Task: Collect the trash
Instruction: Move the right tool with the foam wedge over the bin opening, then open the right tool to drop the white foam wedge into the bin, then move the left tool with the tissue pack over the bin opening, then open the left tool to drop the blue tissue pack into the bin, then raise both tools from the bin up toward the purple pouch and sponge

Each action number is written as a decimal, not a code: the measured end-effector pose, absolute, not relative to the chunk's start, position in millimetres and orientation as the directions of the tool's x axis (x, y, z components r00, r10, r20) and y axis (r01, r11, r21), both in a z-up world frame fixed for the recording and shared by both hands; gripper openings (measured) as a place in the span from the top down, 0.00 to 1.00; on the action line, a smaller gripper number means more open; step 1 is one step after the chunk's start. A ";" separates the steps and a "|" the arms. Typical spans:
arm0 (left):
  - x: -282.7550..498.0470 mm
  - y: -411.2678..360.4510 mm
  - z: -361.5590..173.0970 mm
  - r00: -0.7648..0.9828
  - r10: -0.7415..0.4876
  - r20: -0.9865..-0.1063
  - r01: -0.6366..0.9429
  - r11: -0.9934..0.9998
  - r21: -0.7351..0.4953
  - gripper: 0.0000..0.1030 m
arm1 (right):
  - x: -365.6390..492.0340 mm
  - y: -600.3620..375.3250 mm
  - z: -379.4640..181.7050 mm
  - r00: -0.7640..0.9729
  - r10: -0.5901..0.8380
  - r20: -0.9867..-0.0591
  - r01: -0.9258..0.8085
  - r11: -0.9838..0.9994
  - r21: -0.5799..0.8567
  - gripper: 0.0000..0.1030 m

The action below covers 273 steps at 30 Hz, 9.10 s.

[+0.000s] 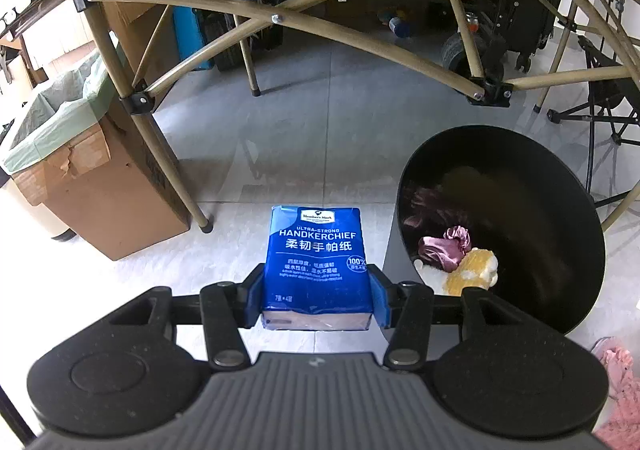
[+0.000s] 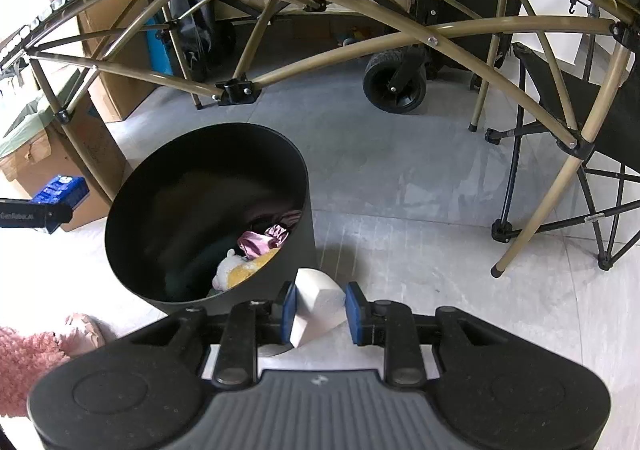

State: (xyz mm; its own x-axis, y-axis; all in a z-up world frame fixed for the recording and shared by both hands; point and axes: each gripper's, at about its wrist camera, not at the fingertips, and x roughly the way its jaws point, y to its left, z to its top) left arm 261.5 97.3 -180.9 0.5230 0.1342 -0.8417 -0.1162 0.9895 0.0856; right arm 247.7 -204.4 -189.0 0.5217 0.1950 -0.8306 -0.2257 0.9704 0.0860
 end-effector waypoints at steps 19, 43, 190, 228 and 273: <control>261.1 109.7 -184.9 0.501 0.133 -0.855 -0.141 0.988 0.071 0.50 | 268.7 -160.4 -174.4 0.507 0.250 -0.825 -0.284 0.952 0.114 0.75; 267.6 120.6 -190.7 0.468 0.126 -0.875 -0.163 0.985 0.055 0.50 | 312.2 -87.0 -201.2 0.398 0.240 -0.886 -0.290 0.949 0.127 0.75; 338.2 -40.6 -187.9 0.233 0.010 -0.972 -0.135 0.991 -0.022 0.00 | 297.7 -257.5 -169.8 0.516 0.096 -0.851 0.105 0.979 0.174 0.00; 280.9 -17.4 -79.2 0.650 -0.058 -0.758 -0.047 0.992 -0.116 0.00 | 263.0 -255.4 -82.6 0.775 0.202 -0.599 -0.027 0.957 0.288 0.00; 515.8 -46.1 10.8 0.769 0.100 -0.631 -0.171 0.984 -0.053 0.00 | 407.6 -318.2 -4.1 0.993 -0.027 -0.114 0.063 0.942 0.329 0.00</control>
State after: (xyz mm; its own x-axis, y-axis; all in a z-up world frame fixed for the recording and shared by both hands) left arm 515.8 -46.1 10.8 0.7695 0.1002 -0.6307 -0.1713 0.9838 -0.0526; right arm 407.6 -318.2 -4.1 0.9932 -0.0268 -0.1135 0.0630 0.9422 0.3290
